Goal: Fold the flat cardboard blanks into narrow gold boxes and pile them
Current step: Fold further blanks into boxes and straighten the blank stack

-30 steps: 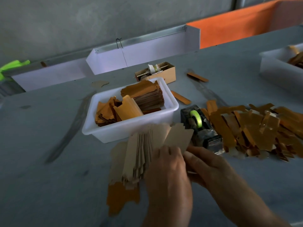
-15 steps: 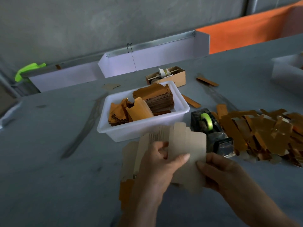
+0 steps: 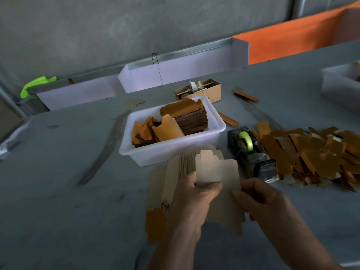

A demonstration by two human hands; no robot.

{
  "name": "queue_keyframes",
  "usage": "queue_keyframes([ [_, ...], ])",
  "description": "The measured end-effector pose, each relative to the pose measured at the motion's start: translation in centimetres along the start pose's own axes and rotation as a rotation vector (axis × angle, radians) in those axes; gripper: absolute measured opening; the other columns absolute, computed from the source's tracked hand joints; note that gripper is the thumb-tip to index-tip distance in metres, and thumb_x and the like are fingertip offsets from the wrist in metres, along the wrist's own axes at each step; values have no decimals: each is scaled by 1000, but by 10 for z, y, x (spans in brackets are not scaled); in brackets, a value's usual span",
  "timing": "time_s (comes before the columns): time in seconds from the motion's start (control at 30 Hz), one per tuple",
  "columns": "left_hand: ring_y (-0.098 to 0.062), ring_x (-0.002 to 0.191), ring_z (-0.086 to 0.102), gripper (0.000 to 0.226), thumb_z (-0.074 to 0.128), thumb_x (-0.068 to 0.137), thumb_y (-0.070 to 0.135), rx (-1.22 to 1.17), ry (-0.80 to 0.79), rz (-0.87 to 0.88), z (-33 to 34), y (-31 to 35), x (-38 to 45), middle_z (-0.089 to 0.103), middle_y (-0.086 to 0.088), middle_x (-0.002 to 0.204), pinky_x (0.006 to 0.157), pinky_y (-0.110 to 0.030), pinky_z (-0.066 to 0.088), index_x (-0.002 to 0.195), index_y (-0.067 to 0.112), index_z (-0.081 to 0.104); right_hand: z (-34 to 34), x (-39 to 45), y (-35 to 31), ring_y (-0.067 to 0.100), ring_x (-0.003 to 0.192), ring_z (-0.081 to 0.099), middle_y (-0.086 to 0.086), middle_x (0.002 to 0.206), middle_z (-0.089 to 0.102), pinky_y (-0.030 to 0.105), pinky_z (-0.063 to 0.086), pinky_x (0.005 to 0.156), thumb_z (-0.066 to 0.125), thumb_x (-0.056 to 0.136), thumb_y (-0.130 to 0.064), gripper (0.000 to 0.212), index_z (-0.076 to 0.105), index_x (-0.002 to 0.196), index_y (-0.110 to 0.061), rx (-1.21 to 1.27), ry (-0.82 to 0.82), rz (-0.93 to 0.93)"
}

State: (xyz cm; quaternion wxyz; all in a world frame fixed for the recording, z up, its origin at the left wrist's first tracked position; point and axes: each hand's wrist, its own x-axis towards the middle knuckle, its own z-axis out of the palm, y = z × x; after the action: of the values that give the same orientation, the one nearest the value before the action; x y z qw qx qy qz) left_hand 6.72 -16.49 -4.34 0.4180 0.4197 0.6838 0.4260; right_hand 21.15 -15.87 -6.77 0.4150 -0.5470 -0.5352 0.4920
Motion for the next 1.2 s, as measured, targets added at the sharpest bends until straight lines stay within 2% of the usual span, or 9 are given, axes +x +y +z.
queue_keyframes([
  [0.1,-6,87,65,26,75,80,27,-8,27,3,3,0,-1,72,6,93,65,-15,46,104,24,66,-1,0,-1,-2,54,54,-11,64,65,25,41,56,71,79,-23,13,65,71,-32,-104,31,-52],
  [0.3,1,71,66,12,76,79,25,27,95,38,11,2,-5,72,9,80,50,-8,45,89,27,68,2,-8,-5,-6,69,57,-14,64,63,5,40,54,72,75,-27,15,58,77,-34,-249,119,-239],
  [0.43,-5,65,66,6,74,79,21,40,93,56,19,6,-7,71,7,71,48,-14,47,80,24,69,1,-11,-3,2,64,60,-9,70,63,12,45,56,70,77,-30,19,53,84,-34,-195,61,-260],
  [0.57,-23,73,68,16,60,87,13,-33,-16,14,23,12,-10,71,-8,75,67,-37,55,77,19,71,-2,-15,-5,6,63,65,-5,73,66,23,53,59,61,80,-42,15,55,90,-34,-71,8,-276],
  [0.67,-28,85,68,21,57,94,28,-60,-161,31,18,14,-11,72,-14,87,80,-42,53,85,16,72,-4,-13,-6,4,61,66,-7,75,68,17,52,56,62,84,-33,9,57,92,-32,-59,-4,-272],
  [0.8,-7,81,69,16,60,93,26,14,-152,81,14,13,-15,74,6,85,68,-20,53,84,28,73,-2,-12,-7,5,63,67,-5,73,71,16,53,57,64,86,-17,16,58,91,-31,-64,-46,-183],
  [1.0,-15,90,69,14,61,91,29,65,-226,36,6,13,-17,74,0,89,85,-37,52,95,24,73,-4,-3,-5,2,77,64,-5,82,69,16,51,69,72,77,-29,20,60,93,-29,82,43,7],
  [1.07,-4,82,68,11,64,89,25,25,-264,18,7,14,-19,75,8,85,77,-26,52,95,26,73,-6,0,-8,14,77,68,5,82,71,30,54,73,67,81,-19,17,67,97,-14,348,-108,139],
  [1.2,8,63,62,9,73,81,27,33,-141,11,9,10,-18,70,14,73,56,-11,40,89,24,69,-9,2,-10,20,72,66,12,81,71,32,55,69,62,83,-7,15,69,96,-7,488,-157,183],
])
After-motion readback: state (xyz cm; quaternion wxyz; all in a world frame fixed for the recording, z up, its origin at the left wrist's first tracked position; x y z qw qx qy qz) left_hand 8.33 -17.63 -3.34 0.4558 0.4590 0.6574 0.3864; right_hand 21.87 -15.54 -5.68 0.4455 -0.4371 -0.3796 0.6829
